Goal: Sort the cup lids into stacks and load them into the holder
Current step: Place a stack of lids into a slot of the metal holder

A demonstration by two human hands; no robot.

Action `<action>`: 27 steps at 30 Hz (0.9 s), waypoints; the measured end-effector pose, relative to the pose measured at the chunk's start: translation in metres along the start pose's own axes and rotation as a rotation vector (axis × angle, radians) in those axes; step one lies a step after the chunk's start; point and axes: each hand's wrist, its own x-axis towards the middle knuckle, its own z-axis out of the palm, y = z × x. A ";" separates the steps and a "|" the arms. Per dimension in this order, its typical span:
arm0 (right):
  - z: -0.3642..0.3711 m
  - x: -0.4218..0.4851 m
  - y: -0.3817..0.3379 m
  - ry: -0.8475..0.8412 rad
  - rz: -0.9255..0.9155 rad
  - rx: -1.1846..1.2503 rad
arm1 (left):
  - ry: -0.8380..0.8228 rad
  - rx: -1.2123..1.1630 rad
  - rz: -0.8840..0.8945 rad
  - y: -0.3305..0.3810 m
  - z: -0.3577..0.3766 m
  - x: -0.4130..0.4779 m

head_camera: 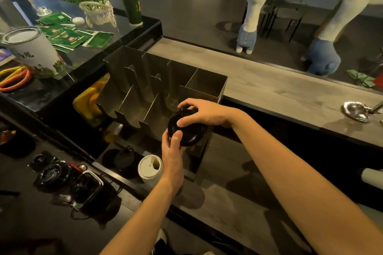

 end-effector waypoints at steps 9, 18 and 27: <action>-0.012 0.009 0.006 -0.143 0.070 -0.063 | -0.006 0.149 -0.019 0.010 -0.003 0.009; -0.014 0.011 0.013 -0.078 0.058 -0.025 | -0.111 0.276 0.035 0.009 -0.002 0.005; -0.010 0.007 0.012 -0.075 0.085 -0.013 | 0.049 0.453 0.111 0.001 -0.003 -0.015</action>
